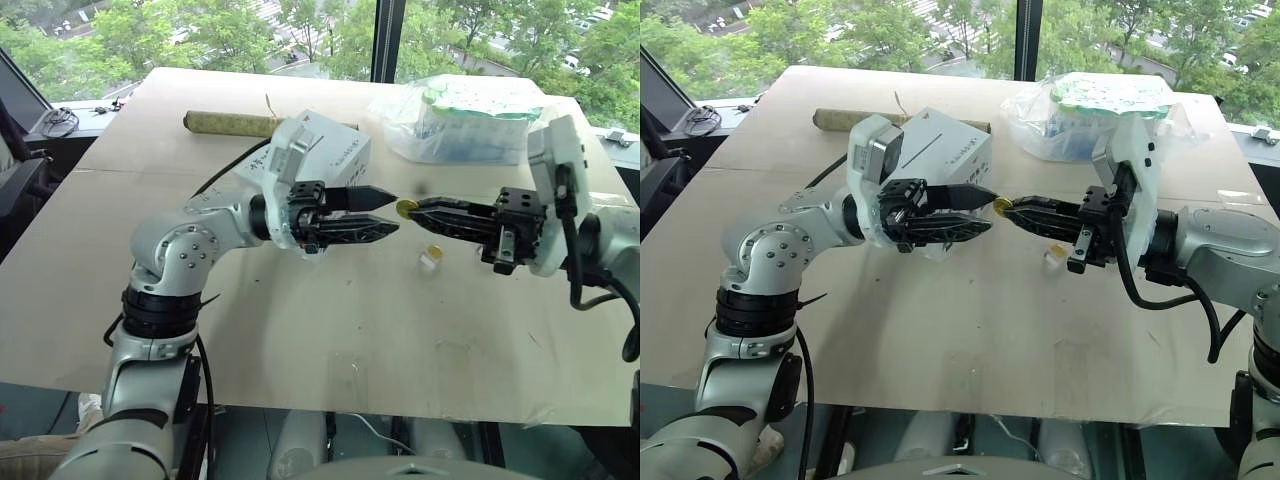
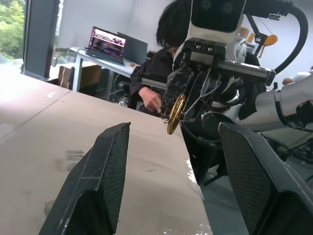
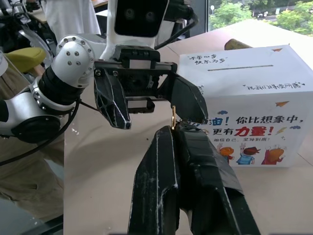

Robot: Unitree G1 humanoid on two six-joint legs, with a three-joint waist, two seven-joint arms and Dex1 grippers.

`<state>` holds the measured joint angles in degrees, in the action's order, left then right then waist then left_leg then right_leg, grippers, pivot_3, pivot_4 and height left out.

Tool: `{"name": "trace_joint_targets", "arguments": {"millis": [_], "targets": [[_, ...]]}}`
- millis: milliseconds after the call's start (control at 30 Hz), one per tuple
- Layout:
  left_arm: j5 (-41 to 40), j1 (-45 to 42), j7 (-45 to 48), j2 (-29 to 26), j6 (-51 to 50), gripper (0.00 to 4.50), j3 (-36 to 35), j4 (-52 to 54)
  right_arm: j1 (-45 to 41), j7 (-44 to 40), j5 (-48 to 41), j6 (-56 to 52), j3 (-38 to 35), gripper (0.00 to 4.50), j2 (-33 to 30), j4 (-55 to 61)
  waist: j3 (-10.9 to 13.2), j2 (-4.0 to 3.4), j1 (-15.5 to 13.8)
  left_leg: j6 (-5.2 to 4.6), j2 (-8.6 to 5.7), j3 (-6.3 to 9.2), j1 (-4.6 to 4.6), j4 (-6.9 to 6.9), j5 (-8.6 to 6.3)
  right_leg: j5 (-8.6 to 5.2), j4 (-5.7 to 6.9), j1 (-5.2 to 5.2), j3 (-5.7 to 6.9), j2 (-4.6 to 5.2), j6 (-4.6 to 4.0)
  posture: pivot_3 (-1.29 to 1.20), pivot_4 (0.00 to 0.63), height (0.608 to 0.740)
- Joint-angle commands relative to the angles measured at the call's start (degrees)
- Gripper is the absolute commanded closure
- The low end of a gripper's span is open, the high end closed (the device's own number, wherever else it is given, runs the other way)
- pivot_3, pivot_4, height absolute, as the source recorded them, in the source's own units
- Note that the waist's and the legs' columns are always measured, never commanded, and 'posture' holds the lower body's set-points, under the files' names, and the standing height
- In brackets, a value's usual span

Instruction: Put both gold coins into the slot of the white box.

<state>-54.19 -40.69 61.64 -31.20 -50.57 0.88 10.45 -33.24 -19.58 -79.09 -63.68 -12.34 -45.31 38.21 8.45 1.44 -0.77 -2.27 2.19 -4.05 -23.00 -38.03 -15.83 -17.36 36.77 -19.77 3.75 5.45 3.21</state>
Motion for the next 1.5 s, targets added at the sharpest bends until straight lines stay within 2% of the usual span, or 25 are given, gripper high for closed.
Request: {"name": "trace_joint_targets", "arguments": {"millis": [33,133,233,333,867,967,1400,1433,1500], "targets": [[0.3,-1.7,1.5,0.4,1.0,1.55,0.3,0.6,-1.8,0.0,-0.9,2.3,0.2,4.5,-1.4,1.2,0.0,0.0,0.0,0.0,0.0,0.0,0.0,0.0,0.0,0.0,0.0,0.0,0.0,0.0,0.0,0.0,0.15,0.74],[0.5,-1.8,1.7,0.6,0.8,1.55,0.2,0.7,-2.1,0.3,-1.5,3.0,0.7,4.5,-1.9,1.4,0.0,0.0,0.0,0.0,0.01,0.01,0.0,0.0,0.0,0.0,0.0,0.0,0.0,0.0,0.0,0.0,0.15,0.74],[0.8,-1.5,2.5,0.4,0.8,2.38,0.2,0.9,-2.1,0.5,-1.5,3.7,1.1,4.5,-2.5,1.5,0.0,0.0,0.0,0.0,0.01,0.01,0.0,0.0,0.0,0.0,0.0,0.0,0.0,0.01,0.0,0.0,0.15,0.74],[1.6,-1.3,2.6,0.5,1.5,3.7,0.2,1.0,-2.0,0.7,-1.6,4.2,1.4,4.5,-2.9,1.7,0.0,0.01,0.0,0.0,0.01,0.01,-0.01,0.0,0.0,0.0,0.0,0.0,0.0,0.01,0.0,0.0,0.15,0.74],[2.7,-1.4,4.0,1.2,1.9,3.7,0.3,0.7,-2.3,0.1,-0.7,5.7,3.5,4.5,-4.0,1.6,0.0,0.01,0.0,0.0,0.01,0.01,-0.02,0.0,0.0,0.0,-0.01,-0.01,0.01,0.01,0.0,0.0,0.15,0.74],[2.6,-1.4,4.3,1.4,1.7,4.48,0.3,0.7,-2.3,0.0,-0.7,5.8,3.8,4.5,-4.3,1.7,0.0,0.01,0.0,0.0,0.01,0.01,-0.02,0.0,0.0,0.0,-0.01,-0.01,0.01,0.01,0.0,0.0,0.15,0.74],[3.1,-0.1,4.1,1.9,2.4,4.48,-0.3,1.1,-1.9,-1.2,-2.0,7.2,3.4,4.5,-4.3,1.3,0.0,0.01,0.0,0.0,0.02,0.01,-0.02,-0.01,0.0,0.0,-0.01,-0.01,0.01,0.02,0.0,0.0,0.15,0.74],[3.0,0.1,3.9,1.9,2.5,4.5,-0.5,1.1,-1.7,-1.4,-2.2,7.5,3.0,3.86,-4.2,0.9,0.0,0.01,0.0,0.0,0.02,0.01,-0.02,-0.01,0.0,0.0,-0.01,-0.01,0.01,0.02,0.0,0.0,0.15,0.74],[2.9,0.5,3.3,2.0,2.6,4.5,-1.0,1.3,-0.7,-2.5,-2.8,7.7,1.9,3.06,-4.8,0.8,0.0,0.02,0.0,0.0,0.02,0.02,-0.03,-0.01,0.0,0.0,-0.01,-0.01,0.02,0.02,0.0,0.0,0.15,0.74]]}}
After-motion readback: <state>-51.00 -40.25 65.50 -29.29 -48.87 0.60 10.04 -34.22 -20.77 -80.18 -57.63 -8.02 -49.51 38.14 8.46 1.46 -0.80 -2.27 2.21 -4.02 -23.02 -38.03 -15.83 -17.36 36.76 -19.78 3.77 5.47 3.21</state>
